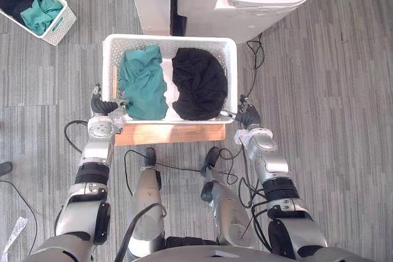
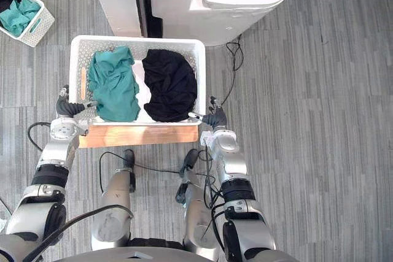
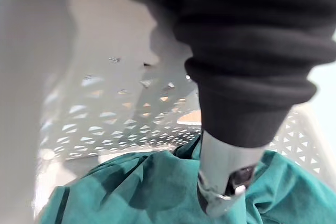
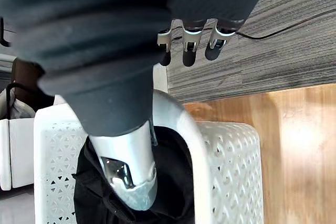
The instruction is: Pick up the laundry basket with both hands and put the clothes into the washing machine.
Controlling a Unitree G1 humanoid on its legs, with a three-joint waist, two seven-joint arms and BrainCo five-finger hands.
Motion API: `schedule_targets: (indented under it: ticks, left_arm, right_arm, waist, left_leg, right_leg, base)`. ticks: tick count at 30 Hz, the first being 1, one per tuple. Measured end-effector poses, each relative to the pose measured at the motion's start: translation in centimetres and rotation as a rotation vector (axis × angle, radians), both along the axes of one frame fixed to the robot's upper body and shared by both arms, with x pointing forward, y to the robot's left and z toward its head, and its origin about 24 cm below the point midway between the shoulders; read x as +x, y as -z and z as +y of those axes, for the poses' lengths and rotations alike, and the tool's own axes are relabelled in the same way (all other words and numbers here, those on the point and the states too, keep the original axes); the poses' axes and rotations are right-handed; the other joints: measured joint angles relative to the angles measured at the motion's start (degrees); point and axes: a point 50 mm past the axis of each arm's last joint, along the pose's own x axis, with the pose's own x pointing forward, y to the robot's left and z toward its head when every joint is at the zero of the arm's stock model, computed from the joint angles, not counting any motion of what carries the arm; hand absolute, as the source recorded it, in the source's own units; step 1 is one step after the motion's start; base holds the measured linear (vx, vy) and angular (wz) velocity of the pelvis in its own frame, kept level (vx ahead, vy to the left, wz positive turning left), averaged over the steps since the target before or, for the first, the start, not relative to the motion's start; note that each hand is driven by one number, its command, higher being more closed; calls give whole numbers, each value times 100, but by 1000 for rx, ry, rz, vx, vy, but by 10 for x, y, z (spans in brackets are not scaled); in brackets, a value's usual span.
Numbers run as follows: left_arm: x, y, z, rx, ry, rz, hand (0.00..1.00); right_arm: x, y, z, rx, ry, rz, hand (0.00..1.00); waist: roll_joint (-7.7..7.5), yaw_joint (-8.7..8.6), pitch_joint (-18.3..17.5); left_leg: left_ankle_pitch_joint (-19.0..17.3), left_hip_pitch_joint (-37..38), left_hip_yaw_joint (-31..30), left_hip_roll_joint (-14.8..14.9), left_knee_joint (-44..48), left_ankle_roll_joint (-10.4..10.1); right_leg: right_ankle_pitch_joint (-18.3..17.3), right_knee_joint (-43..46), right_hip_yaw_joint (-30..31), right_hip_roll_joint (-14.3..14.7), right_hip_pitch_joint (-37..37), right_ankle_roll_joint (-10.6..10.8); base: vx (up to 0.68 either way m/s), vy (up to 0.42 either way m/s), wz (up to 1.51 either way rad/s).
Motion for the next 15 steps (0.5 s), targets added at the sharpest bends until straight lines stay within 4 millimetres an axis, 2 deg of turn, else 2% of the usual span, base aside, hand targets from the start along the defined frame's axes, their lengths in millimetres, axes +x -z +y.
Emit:
schedule_targets:
  ticks: [5,11,15]
  left_arm:
    - [7,-11,2,11,-12,-21,0]
    - [13,-25,0,30,-20,-58,0]
    - [14,-29,0,63,-23,-65,0]
  right_arm:
    - [1,-2,1,11,-4,-7,0]
    - [4,-14,13,2,-50,-56,0]
    - [4,-20,13,4,-50,-79,0]
  waist:
    - [-33,-1,15]
    - [-80,-11,38]
    - [-139,-10,64]
  left_leg:
    - [-14,-88,-9,45,91,-17]
    - [-14,-189,-8,46,180,-13]
    - [-19,-195,-11,49,190,-9]
  right_leg:
    - [15,-3,-3,37,-48,14]
    - [88,1,1,34,-131,28]
    - [101,-1,7,37,-122,39]
  base:
    - [-5,1,-1]
    - [3,11,-1]
    - [0,0,0]
